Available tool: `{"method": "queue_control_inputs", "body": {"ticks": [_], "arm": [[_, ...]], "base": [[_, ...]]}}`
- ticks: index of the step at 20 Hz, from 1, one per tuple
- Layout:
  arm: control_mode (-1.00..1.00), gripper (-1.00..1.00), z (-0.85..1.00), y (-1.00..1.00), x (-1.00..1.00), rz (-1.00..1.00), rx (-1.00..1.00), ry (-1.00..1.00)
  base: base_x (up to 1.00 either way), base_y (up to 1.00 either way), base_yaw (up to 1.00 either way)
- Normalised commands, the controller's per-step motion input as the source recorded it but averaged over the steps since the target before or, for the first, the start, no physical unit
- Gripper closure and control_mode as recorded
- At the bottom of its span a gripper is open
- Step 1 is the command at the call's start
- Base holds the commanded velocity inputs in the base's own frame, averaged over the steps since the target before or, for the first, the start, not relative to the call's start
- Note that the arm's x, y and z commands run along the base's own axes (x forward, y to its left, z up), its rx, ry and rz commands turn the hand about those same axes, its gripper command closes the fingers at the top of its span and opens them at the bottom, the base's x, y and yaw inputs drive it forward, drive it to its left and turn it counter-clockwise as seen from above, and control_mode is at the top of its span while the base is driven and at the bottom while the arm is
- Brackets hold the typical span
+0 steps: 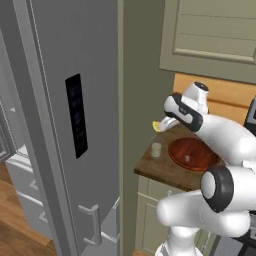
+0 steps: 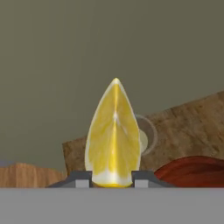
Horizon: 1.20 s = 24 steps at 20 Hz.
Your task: Grab a lemon wedge from the fridge and one ice cube from the ice bowl, and put them in the glass of lemonade.
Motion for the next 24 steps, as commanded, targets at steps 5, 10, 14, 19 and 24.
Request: {"method": "queue_control_inputs", "body": {"ticks": [5, 10, 14, 19, 24], "arm": [[-1.00, 1.00, -0.48, 0.00, 0.36, 0.06, 0.00, 0.09], [-1.00, 1.00, -0.29, -0.06, 0.34, 0.00, 0.00, 0.01], [-1.00, 1.00, -0.17, 0.00, 0.45, 0.00, 0.00, 0.00], [-1.00, 1.00, -0.14, 0.00, 0.38, 0.01, -0.01, 0.00], [-1.00, 1.00, -0.10, 0.00, 0.31, 0.01, -0.01, 0.00]], "base": [[0.00, 0.00, 0.00], [0.00, 0.00, 0.00], [0.00, 0.00, 0.00], [0.00, 0.00, 0.00], [0.00, 0.00, 0.00]]}}
